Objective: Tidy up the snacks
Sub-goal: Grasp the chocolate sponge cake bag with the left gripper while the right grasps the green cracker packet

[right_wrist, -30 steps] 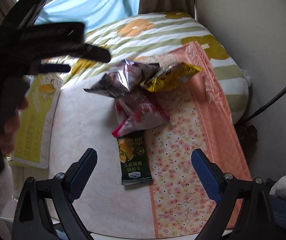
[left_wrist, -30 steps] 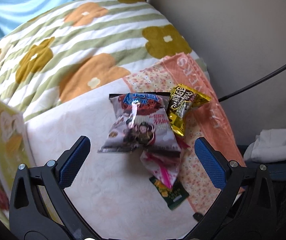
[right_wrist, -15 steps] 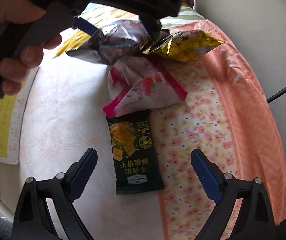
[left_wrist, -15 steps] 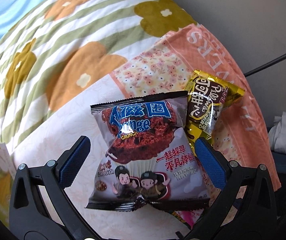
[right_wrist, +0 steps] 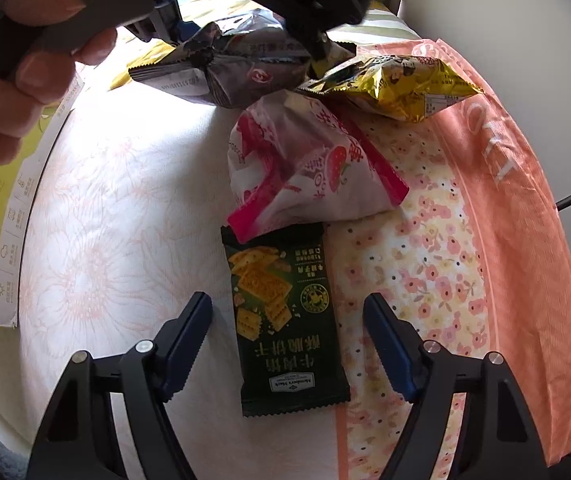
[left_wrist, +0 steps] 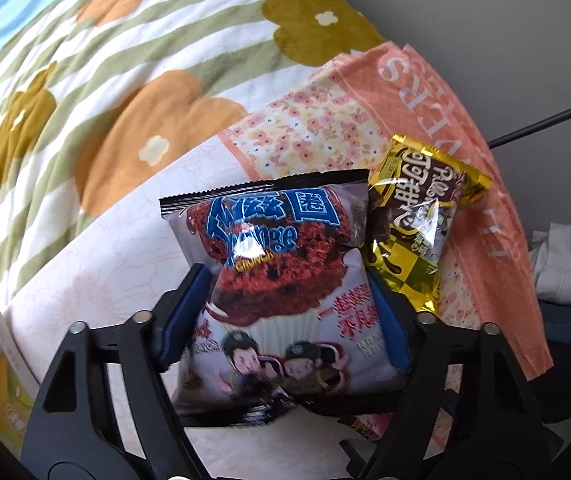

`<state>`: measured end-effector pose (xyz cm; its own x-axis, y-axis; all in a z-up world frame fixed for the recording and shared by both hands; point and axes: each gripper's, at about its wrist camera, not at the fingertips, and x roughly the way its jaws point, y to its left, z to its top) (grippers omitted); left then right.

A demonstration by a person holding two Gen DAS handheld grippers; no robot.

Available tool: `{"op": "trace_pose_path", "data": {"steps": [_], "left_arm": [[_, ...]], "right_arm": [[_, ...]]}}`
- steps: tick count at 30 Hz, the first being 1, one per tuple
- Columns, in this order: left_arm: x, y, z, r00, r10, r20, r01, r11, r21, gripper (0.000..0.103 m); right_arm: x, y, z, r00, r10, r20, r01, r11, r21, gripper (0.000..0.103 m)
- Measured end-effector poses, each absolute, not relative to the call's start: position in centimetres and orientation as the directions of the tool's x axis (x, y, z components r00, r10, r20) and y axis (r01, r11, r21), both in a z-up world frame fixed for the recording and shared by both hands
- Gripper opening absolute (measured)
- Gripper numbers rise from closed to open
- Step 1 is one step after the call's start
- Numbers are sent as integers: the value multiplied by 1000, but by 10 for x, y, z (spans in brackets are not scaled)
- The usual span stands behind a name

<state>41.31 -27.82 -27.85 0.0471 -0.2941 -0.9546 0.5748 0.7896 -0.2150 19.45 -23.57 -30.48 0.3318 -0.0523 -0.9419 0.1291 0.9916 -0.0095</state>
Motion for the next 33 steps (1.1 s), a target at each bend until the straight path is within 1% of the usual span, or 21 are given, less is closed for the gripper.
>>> {"op": "trace_pose_path", "data": {"steps": [2,5,7,11,13,15,19,29,33], "left_arm": [[412,-277,-277,53,-286,-957,585,785,-202,69],[411,-275,-276,65,-288,-955,584,787,-197,66],[410,-271,-274,77,-289,-954,575,795,-194,64],[406,-256,-272,104,-272,-956,548,818,-173,64],[404,-247,-273,108,-267,-958,529,831,-172,64],[401,-238,-273,118,-252,-961,513,844,-158,64],[392,-222,-275,129,-224,-966,487,863,-136,64],[351,-192,-276,130,-179,-975,450,887,-102,64],[329,-182,-275,140,-181,-973,418,902,-108,64]], "right_arm": [[195,-236,-307,335,-50,-941,129,992,-7,74],[189,-233,-302,338,-50,-940,126,992,-8,70],[190,-239,-302,341,-49,-939,123,992,-7,65],[187,-249,-300,348,-49,-936,119,993,-7,59],[184,-252,-298,359,-46,-932,111,994,-7,47],[181,-253,-297,363,-46,-931,99,995,-10,44],[179,-256,-296,365,-37,-930,86,996,-6,41],[165,-267,-297,357,-21,-934,54,999,-1,41],[157,-269,-297,359,3,-933,39,999,18,41]]}}
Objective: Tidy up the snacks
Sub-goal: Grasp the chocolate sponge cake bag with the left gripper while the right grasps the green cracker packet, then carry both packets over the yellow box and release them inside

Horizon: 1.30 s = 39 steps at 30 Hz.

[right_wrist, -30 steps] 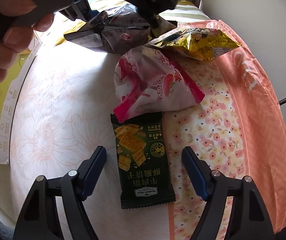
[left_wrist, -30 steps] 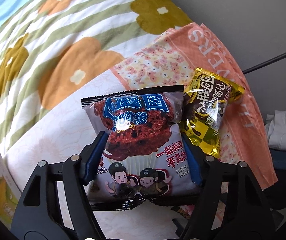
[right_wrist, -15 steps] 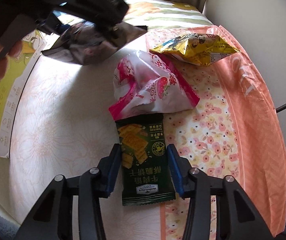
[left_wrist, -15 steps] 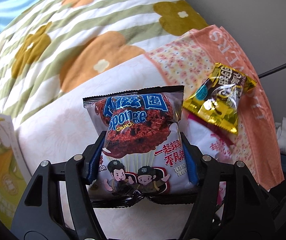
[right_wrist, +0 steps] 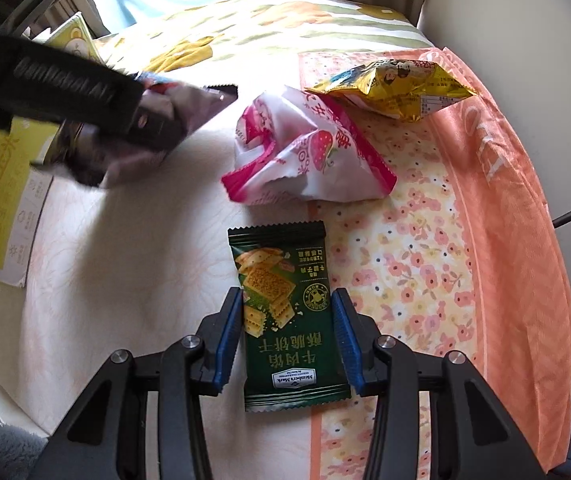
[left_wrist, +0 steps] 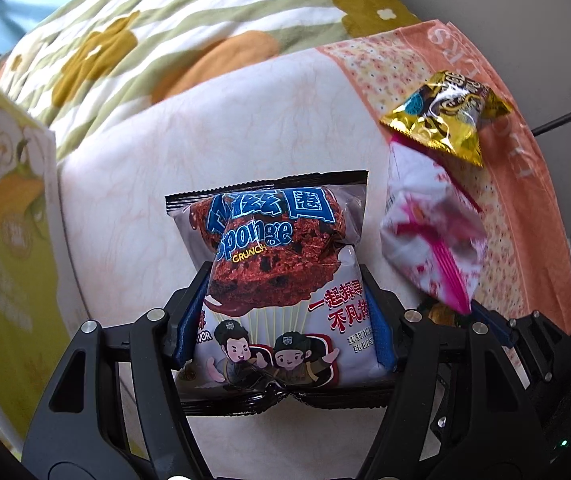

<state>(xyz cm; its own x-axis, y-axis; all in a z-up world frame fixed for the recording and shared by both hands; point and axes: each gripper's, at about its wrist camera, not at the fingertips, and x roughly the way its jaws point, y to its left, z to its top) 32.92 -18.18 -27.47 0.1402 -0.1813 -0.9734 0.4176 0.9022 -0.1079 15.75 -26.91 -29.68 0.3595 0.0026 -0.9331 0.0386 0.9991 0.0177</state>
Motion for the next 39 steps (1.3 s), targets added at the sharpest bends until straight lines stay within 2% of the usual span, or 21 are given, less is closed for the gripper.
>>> {"op": "trace_pose_path", "data": {"steps": [9,21,30,35,39], "left_arm": [[280,-162,-255,193,-197,-961,356,927,-119,64],[237,-121,-155,422,-263,-868,246,954,-170,64],[244,-22,-85,590,-193,-784,99,981,-167,64],[247,49,-74,606,-139,-783,30,988,-152,64],[244,100,-84,594,-118,-796,-18,987,-160,64]], "right_arm": [[145,-279,-280,386,37,-922,-37,999,25,41],[131,-259,-193,542,89,-836,-123,992,26,41],[176,-204,-118,633,189,-751,-213,975,66,41],[194,-148,-94,647,268,-714,-276,955,108,41],[210,-97,-92,629,327,-705,-315,937,153,41]]}}
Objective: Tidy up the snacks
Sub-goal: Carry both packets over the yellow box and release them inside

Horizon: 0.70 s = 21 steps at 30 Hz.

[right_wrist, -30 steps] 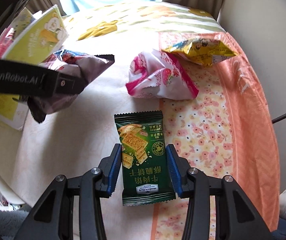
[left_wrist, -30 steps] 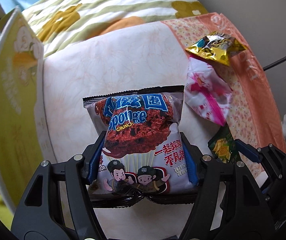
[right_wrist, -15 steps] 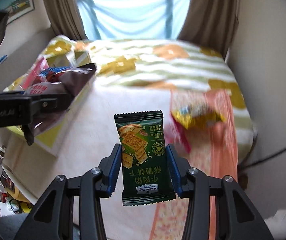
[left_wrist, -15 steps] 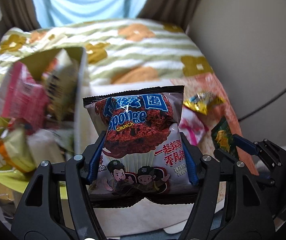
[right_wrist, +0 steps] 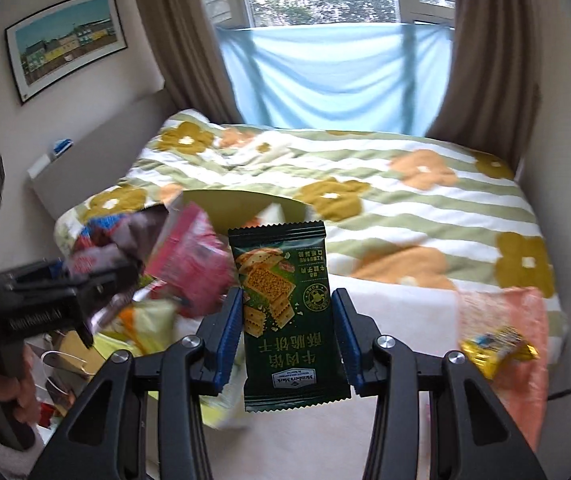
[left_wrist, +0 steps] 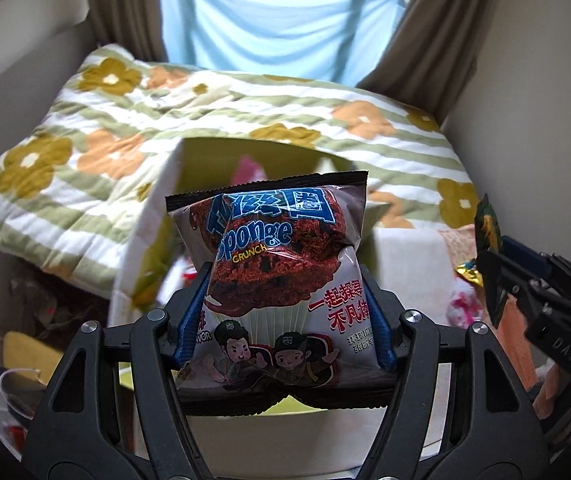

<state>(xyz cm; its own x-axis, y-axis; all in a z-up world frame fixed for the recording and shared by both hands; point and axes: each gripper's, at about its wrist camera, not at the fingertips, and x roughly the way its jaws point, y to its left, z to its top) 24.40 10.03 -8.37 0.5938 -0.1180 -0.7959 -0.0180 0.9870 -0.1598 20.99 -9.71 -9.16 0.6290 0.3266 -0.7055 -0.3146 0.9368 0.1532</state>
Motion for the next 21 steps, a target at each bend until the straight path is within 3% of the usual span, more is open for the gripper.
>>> {"op": "trace_pose_path", "data": {"steps": [9,11,13,14,21], "left_arm": [[242,167,-115,552,-174,-815,38,982,-185,64],[240,171,-124,550,-201,-811,54,977,-205,70],[239,170,-132,540,-230,-810,73,971,-227,98],[238,170,-135,542,-237,-806,87,970,-226,103],[219,183,-125,574,-218,-790,136,976,-170,103]], "right_arm": [[216,-18,-104,605,337,-721,-310,934,176,41],[215,-9,-108,611,323,-722,-289,941,177,41],[213,-5,-110,616,307,-725,-262,948,179,41],[211,-5,-111,619,298,-727,-252,952,176,41],[199,-5,-112,617,248,-747,-193,968,162,41]]}}
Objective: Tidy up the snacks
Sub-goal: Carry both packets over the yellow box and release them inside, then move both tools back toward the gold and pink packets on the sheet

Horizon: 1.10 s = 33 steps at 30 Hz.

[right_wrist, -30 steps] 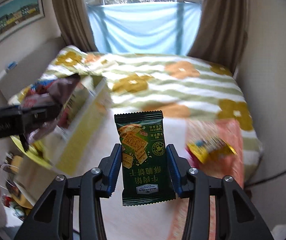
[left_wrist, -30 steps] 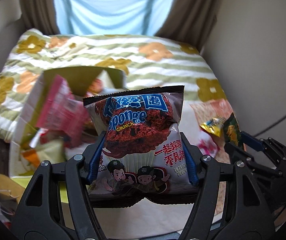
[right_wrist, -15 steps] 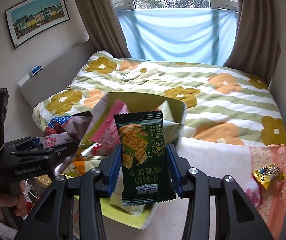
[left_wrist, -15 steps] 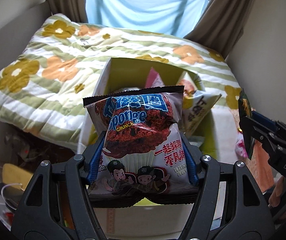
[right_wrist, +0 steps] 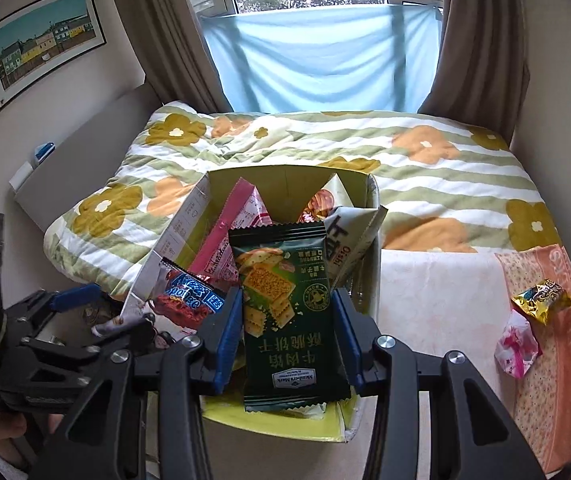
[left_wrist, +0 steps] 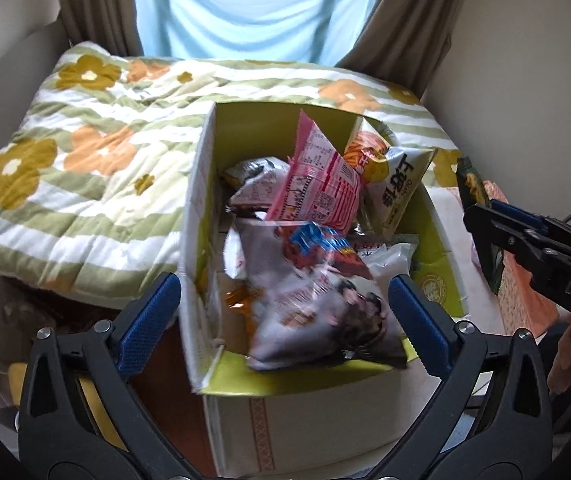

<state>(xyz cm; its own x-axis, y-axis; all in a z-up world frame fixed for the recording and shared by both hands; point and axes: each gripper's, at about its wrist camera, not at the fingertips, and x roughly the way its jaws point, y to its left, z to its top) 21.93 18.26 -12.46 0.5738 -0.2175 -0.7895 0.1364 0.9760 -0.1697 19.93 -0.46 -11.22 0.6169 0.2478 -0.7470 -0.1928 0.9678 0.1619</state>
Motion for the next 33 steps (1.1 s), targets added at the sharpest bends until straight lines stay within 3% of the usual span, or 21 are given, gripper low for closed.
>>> {"op": "trace_pose_path", "data": {"steps": [15,17,19,21,33], "left_arm": [[211,221,-110,606,-183,-775,3,974,-227,103],[211,220,-110,611,-173,-773,-2,976,-219,103],[212,220,-110,614,-160,-773,-10,978,-210,103],[211,221,-110,612,-162,-774,-14,976,-216,103],[205,220,-113,601,-205,-773,20,970,-241,103]], "right_arm": [[233,0,-128,531,274,-802,-219,958,183,41],[237,1,-131,528,268,-806,-223,959,172,48],[236,0,-130,551,268,-790,-217,961,174,81],[232,-3,-127,568,289,-770,-213,956,202,94],[208,-10,-121,602,257,-757,-163,967,198,94]]}}
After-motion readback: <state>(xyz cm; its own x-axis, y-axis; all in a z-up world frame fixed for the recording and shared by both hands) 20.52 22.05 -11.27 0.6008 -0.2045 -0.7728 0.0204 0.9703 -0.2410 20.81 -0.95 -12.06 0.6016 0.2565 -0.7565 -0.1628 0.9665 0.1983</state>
